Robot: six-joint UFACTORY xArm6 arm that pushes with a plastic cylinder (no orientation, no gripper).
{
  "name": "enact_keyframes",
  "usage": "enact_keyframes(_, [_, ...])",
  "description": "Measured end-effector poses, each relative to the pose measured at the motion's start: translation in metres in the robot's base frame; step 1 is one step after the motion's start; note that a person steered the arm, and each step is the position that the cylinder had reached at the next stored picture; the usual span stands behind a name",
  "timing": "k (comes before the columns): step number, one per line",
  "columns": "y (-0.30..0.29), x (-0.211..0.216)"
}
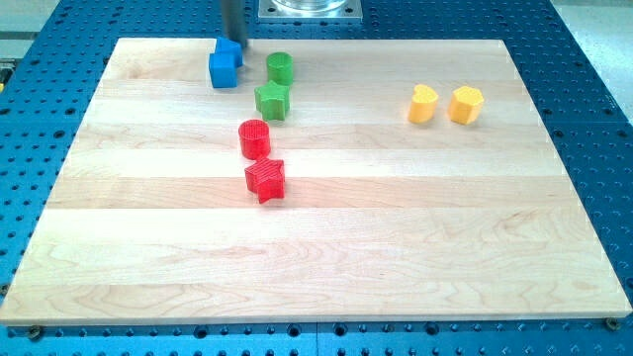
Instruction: Separate the blue blocks from each other
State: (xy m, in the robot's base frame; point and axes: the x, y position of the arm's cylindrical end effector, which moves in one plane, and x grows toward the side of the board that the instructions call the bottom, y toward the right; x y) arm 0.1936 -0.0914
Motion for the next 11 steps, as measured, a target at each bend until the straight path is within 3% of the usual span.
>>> enact_keyframes(1, [0.019, 0.014])
enact_keyframes(3, [-0.07, 0.014])
enact_keyframes(4, [-0.083, 0.004])
enact_keyframes(5, [-0.013, 0.0])
enact_keyframes(6, [0.022, 0.032])
enact_keyframes(9, [-0.112, 0.036])
enact_keyframes(11, [-0.122, 0.058])
